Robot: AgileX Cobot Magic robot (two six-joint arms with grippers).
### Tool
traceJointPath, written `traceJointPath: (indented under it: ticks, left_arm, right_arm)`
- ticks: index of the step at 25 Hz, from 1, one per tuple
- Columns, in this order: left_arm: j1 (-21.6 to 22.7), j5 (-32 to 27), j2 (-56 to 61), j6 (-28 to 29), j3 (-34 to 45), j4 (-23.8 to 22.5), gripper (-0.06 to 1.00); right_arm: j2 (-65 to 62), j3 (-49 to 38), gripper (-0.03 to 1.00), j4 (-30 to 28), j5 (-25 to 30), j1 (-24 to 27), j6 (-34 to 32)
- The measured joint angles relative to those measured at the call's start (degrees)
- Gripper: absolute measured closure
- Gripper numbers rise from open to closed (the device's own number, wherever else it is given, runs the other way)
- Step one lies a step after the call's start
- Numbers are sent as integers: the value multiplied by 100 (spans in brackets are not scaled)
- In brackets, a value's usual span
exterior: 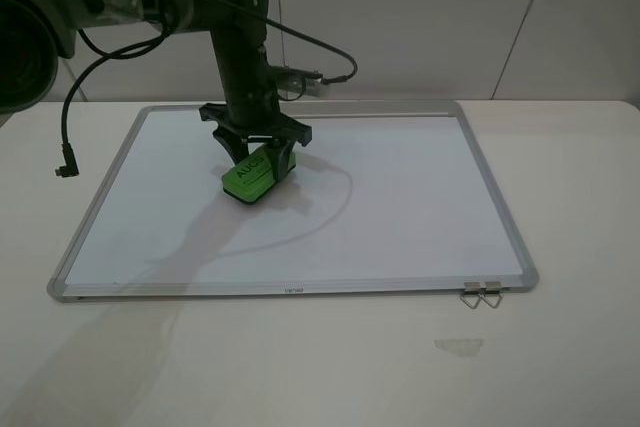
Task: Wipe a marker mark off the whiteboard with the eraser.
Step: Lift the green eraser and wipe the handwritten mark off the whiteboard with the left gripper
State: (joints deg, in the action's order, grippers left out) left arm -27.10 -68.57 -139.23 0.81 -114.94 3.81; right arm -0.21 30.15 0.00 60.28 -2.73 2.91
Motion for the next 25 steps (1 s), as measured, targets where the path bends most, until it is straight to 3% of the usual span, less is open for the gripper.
traceJointPath:
  ticks: [4,13,20,25]
  left_arm:
    - [44,64,-10,4,191,-189,33]
    - [55,790,83,-1,893,-259,34]
    - [55,923,134,27,1014,-381,34]
    - [336,981,138,182,1014,-381,34]
  right_arm:
    - [0,0,15,0,0,0,0]
    - [0,0,15,0,0,0,0]
    - [0,0,15,0,0,0,0]
    - [0,0,15,0,0,0,0]
